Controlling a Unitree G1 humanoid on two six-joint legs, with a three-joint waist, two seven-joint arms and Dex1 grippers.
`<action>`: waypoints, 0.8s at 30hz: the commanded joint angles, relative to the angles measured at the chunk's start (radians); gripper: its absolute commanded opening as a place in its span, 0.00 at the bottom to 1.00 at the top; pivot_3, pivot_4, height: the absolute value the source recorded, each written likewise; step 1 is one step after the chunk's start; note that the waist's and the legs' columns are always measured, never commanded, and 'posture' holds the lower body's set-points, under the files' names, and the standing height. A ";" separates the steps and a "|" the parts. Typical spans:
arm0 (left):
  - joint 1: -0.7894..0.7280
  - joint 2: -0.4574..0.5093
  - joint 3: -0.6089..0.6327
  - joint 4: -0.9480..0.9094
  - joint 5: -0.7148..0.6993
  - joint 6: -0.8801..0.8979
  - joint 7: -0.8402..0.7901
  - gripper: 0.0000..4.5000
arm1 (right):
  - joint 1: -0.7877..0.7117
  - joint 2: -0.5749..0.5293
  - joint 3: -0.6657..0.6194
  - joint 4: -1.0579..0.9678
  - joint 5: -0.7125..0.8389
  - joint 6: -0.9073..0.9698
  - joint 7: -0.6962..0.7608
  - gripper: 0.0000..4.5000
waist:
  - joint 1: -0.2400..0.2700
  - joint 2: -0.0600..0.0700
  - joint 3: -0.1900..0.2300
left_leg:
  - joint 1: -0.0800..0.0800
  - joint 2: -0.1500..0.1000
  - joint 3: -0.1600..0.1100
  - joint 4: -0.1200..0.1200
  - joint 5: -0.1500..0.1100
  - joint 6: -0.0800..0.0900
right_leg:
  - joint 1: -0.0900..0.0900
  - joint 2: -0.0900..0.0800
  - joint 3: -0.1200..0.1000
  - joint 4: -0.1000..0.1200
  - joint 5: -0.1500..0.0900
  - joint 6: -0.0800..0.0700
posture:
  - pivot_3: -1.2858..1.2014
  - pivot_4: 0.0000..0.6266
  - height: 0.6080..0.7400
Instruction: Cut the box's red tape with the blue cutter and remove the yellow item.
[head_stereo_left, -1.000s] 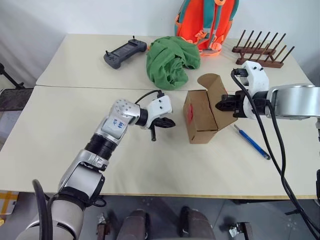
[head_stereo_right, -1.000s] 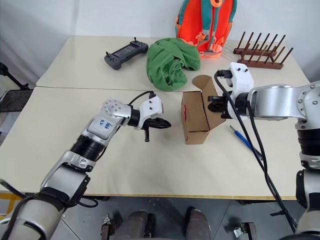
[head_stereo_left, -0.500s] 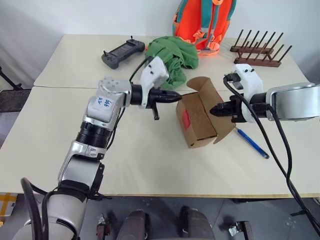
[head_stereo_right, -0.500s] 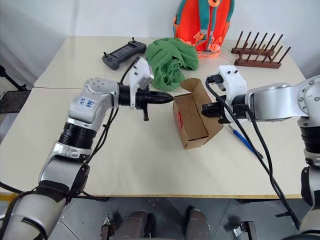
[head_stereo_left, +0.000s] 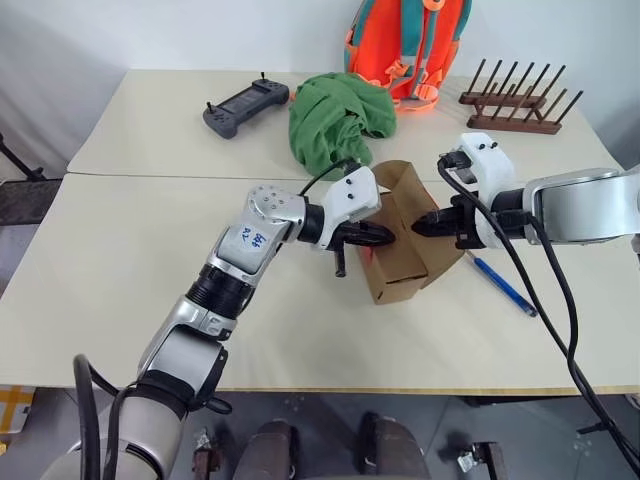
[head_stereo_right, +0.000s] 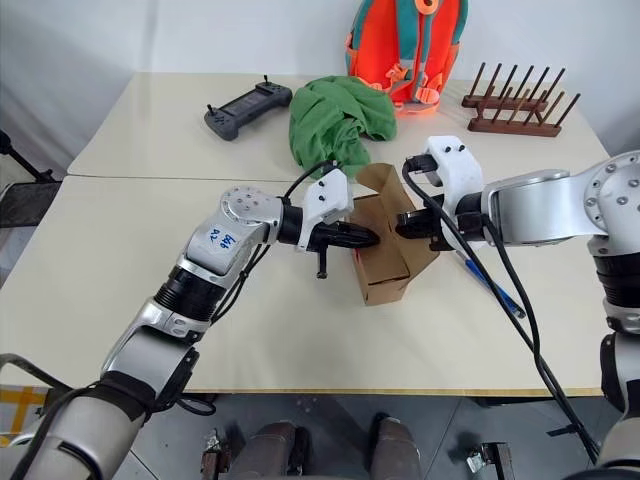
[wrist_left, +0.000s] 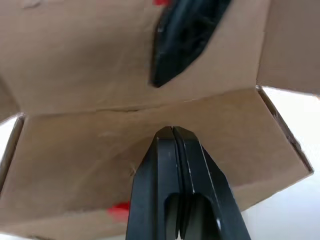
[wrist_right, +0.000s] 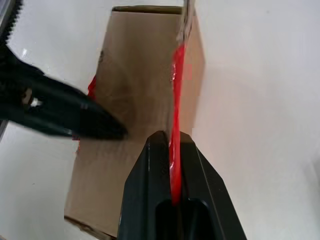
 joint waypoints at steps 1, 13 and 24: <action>-0.006 0.012 -0.042 0.030 0.057 -0.069 -0.012 0.00 | 0.003 0.007 0.011 -0.033 0.018 0.009 0.010 0.01 | 0.000 0.000 0.000 | 0.000 0.000 0.000 0.000 0.000 0.000 | 0.000 0.000 0.000 0.000 0.000 0.000 | 0.52 0.24 1.00; 0.017 0.087 -0.147 0.043 0.146 -0.160 -0.144 0.00 | -0.009 -0.028 0.004 -0.029 0.018 0.015 0.014 0.01 | 0.000 0.000 0.000 | 0.001 0.001 0.000 0.000 0.000 0.000 | 0.001 0.000 0.000 0.001 0.000 0.000 | 0.52 0.24 1.00; 0.123 0.180 -0.098 -0.130 0.113 -0.020 -0.149 0.00 | 0.046 -0.118 0.002 0.083 0.018 0.038 -0.005 0.01 | -0.001 -0.001 -0.003 | 0.004 0.003 0.000 0.001 0.000 0.000 | 0.003 0.000 0.001 0.000 0.000 0.000 | 0.52 0.24 1.00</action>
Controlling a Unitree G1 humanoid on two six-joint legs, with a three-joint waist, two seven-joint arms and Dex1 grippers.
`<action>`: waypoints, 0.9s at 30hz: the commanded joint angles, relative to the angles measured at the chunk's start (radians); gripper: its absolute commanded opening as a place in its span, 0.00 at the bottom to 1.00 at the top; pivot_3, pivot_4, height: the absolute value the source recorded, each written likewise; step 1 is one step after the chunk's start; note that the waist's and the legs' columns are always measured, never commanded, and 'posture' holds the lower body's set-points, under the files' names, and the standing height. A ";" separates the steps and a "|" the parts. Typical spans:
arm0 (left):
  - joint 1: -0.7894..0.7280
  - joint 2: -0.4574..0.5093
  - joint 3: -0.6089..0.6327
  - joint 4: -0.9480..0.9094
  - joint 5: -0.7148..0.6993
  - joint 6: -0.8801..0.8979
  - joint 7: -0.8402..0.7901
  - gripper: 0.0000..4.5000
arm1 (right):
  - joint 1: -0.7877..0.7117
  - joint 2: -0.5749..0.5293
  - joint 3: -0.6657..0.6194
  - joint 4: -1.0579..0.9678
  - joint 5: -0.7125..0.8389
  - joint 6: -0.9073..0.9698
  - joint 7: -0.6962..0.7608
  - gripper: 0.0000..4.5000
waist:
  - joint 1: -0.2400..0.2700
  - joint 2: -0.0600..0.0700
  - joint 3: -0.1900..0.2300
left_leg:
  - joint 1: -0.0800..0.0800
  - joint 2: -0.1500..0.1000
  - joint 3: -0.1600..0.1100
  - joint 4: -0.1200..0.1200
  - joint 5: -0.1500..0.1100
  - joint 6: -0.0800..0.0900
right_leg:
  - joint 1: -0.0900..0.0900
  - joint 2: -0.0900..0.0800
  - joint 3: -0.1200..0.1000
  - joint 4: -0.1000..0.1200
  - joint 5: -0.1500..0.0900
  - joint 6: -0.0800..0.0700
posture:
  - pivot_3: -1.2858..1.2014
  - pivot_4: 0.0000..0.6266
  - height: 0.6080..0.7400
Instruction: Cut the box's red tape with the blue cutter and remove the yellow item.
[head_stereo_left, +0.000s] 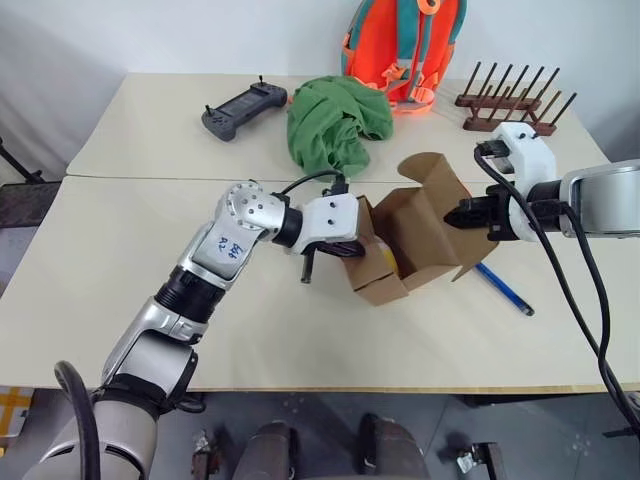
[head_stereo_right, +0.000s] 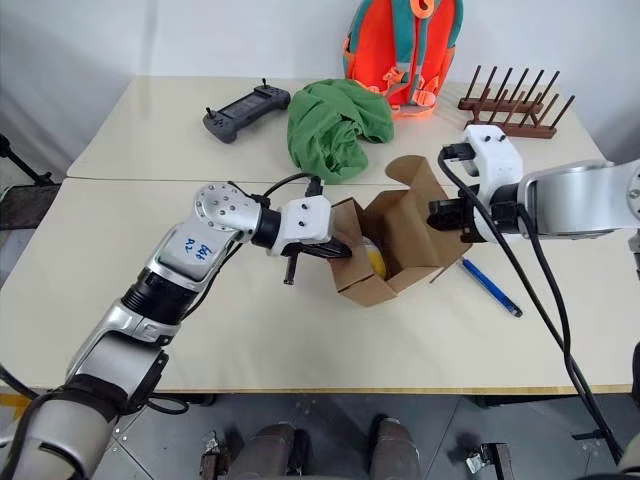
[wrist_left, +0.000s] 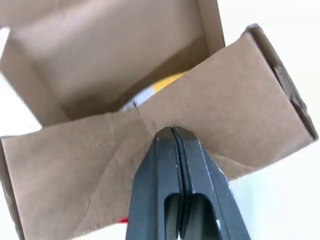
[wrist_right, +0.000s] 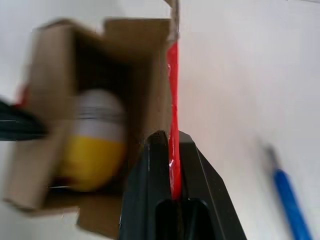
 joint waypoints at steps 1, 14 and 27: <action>0.063 0.011 -0.048 -0.013 0.018 0.066 -0.023 0.00 | 0.031 0.003 0.021 0.012 0.022 0.030 0.001 0.01 | 0.000 0.000 0.000 | 0.000 0.000 0.000 0.000 0.000 0.000 | 0.000 0.000 0.000 0.000 0.000 0.000 | 0.52 0.24 1.00; 0.146 -0.040 -0.001 -0.043 0.021 0.118 0.101 0.00 | 0.299 0.124 -0.096 -0.059 -0.182 -0.065 0.094 0.01 | 0.022 0.000 0.000 | -0.008 -0.002 0.000 0.006 0.000 0.001 | -0.004 -0.001 -0.001 0.000 0.000 0.000 | 0.52 0.24 1.00; 0.110 -0.050 0.054 0.006 0.012 0.064 0.160 0.18 | 0.452 0.111 -0.247 -0.316 -0.667 -0.156 0.491 0.40 | 0.023 0.000 0.001 | -0.008 -0.003 0.001 0.011 0.000 0.001 | -0.004 -0.001 0.000 0.001 0.000 0.000 | 0.52 0.24 1.00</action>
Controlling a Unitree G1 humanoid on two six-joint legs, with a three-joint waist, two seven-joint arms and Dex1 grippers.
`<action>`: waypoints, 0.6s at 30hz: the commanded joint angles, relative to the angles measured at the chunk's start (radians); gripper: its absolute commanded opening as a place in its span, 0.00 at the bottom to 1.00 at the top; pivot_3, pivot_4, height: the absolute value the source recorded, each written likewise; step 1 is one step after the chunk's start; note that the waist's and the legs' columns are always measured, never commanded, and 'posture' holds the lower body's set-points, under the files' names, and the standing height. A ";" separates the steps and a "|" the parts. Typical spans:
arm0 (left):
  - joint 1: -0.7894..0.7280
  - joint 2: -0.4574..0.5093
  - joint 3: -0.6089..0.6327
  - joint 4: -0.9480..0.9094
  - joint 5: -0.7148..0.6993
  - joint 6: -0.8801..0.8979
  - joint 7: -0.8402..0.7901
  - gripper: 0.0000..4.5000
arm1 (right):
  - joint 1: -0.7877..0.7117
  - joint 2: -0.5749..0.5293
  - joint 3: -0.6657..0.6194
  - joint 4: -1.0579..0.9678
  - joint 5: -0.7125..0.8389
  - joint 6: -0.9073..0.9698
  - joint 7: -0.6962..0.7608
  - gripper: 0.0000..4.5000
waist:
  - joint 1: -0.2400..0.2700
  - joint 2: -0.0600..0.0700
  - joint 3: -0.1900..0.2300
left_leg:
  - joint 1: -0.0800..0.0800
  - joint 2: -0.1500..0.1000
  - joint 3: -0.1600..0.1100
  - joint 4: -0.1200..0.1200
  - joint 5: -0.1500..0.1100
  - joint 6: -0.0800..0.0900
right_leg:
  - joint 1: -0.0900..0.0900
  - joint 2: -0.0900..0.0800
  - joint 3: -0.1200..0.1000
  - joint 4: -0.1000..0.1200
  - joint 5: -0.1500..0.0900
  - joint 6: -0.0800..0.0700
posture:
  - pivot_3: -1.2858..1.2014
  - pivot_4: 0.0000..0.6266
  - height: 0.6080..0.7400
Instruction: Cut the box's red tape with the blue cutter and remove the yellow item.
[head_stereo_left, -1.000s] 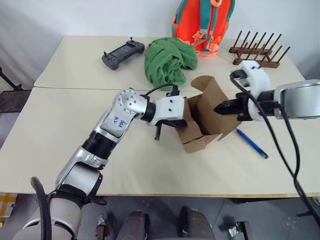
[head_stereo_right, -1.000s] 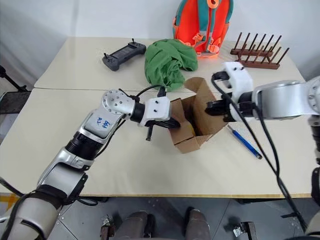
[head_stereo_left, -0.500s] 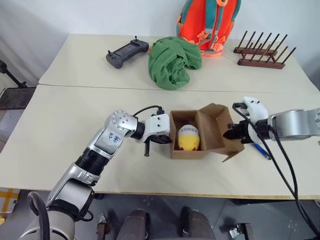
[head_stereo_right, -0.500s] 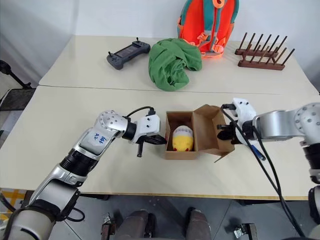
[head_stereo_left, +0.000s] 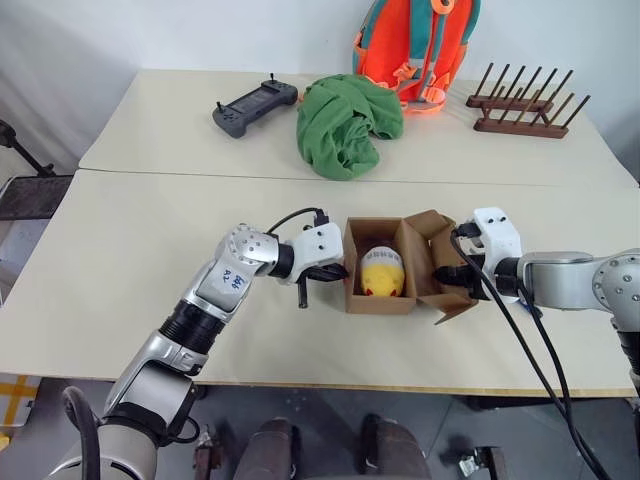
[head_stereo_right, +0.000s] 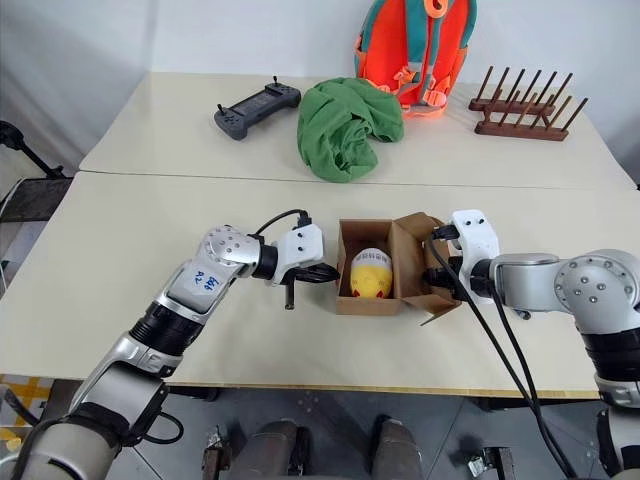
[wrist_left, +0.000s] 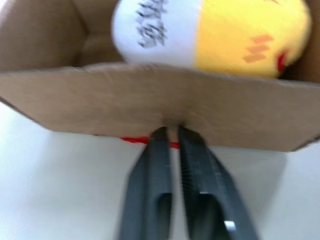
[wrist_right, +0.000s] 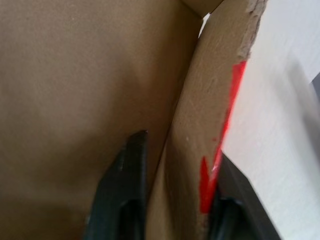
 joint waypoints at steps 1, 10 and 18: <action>-0.036 -0.001 0.034 -0.009 -0.023 -0.017 -0.003 0.24 | 0.019 -0.045 -0.081 -0.078 -0.096 -0.043 0.145 0.40 | 0.002 0.000 0.000 | 0.000 0.000 0.000 0.000 0.000 0.000 | 0.000 0.000 0.000 0.000 0.000 0.000 | 0.52 0.24 1.00; -0.083 0.071 0.079 0.028 -0.028 -0.018 -0.034 0.74 | 0.147 -0.145 -0.222 -0.145 -0.317 -0.160 0.459 0.84 | 0.000 0.000 0.000 | 0.000 0.000 0.000 0.002 0.000 0.000 | 0.000 0.000 0.000 0.001 0.000 0.000 | 0.52 0.24 1.00; -0.164 0.080 0.122 0.030 -0.070 0.000 -0.056 0.99 | 0.284 -0.176 -0.366 -0.190 -0.487 -0.309 0.664 1.00 | 0.004 0.000 0.000 | 0.000 -0.001 0.000 0.003 0.000 0.000 | 0.000 0.000 0.001 0.002 0.000 0.000 | 0.52 0.24 1.00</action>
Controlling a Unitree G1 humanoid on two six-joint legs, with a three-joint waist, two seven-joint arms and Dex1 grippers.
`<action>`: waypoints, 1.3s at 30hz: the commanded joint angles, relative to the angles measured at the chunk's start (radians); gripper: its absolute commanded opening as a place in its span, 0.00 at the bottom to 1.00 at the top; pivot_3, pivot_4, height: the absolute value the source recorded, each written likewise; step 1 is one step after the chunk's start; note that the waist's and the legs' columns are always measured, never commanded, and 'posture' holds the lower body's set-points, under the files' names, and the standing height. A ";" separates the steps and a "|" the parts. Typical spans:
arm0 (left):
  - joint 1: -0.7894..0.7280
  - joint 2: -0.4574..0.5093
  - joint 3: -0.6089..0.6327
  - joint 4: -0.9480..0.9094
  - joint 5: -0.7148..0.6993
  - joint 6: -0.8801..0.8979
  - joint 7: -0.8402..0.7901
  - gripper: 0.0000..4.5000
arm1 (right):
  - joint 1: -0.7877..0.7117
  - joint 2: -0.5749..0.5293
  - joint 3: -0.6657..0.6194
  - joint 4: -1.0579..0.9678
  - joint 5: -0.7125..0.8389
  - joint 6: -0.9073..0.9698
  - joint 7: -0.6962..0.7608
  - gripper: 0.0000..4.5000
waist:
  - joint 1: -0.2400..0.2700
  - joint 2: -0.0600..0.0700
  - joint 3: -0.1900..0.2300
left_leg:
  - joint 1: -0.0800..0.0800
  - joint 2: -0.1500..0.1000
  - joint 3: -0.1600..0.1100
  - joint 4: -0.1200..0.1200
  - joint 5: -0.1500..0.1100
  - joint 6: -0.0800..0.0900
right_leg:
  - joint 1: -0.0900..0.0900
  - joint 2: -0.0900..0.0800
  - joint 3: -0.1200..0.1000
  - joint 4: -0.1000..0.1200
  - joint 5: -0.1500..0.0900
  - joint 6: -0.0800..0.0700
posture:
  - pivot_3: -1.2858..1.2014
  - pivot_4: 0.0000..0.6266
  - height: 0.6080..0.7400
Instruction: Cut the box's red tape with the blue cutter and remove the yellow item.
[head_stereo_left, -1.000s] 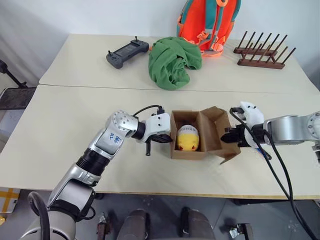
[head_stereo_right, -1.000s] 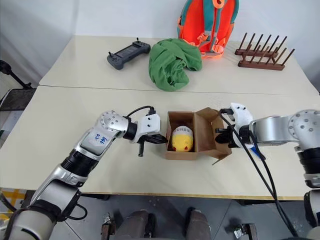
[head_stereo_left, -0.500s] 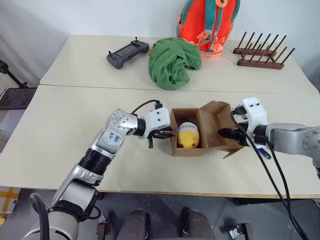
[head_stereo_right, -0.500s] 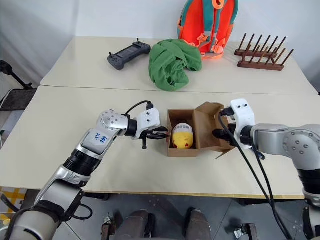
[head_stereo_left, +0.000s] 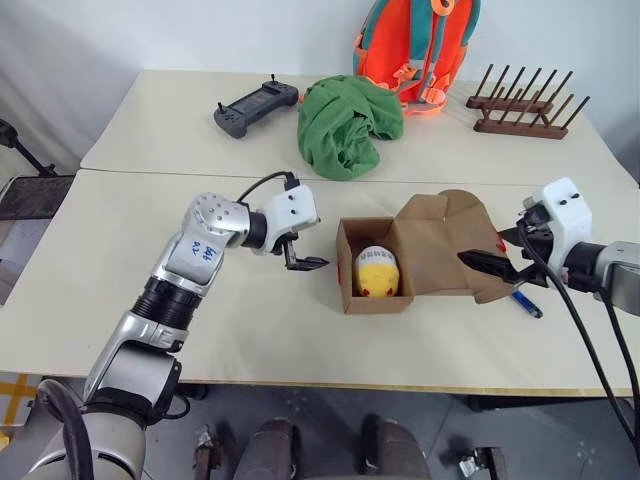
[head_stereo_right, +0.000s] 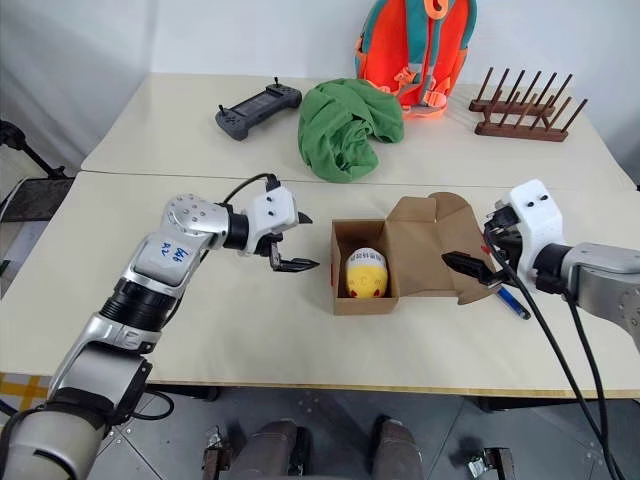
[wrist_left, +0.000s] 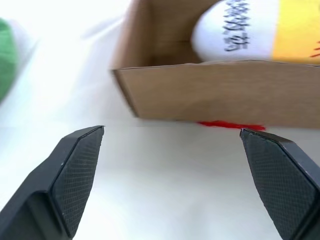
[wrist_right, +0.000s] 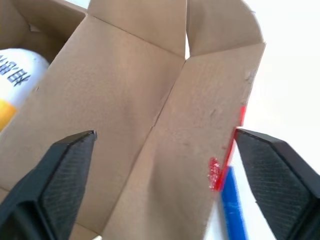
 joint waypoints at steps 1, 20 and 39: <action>-0.060 -0.010 0.038 -0.034 -0.044 0.009 -0.015 0.99 | 0.045 -0.028 -0.106 -0.043 -0.087 -0.096 0.090 1.00 | 0.002 0.000 0.000 | 0.000 0.000 0.000 0.000 0.000 0.000 | 0.000 0.000 0.000 0.000 0.000 0.000 | 0.52 0.24 1.00; -0.216 -0.237 -0.173 0.176 0.014 -0.093 -0.124 0.99 | 0.316 0.142 -0.415 -0.325 -0.232 -0.285 0.239 1.00 | 0.002 -0.001 0.000 | 0.005 -0.001 0.002 0.002 0.000 0.000 | 0.004 0.000 0.003 0.001 0.001 -0.001 | 0.52 0.24 1.00; -0.270 -0.282 -0.183 0.392 0.100 -0.170 -0.125 0.17 | 0.351 0.195 -0.418 -0.374 -0.242 -0.278 0.171 1.00 | 0.000 0.000 0.000 | 0.006 0.000 0.004 0.002 0.000 0.001 | 0.003 0.001 0.006 0.002 0.001 -0.002 | 0.52 0.24 1.00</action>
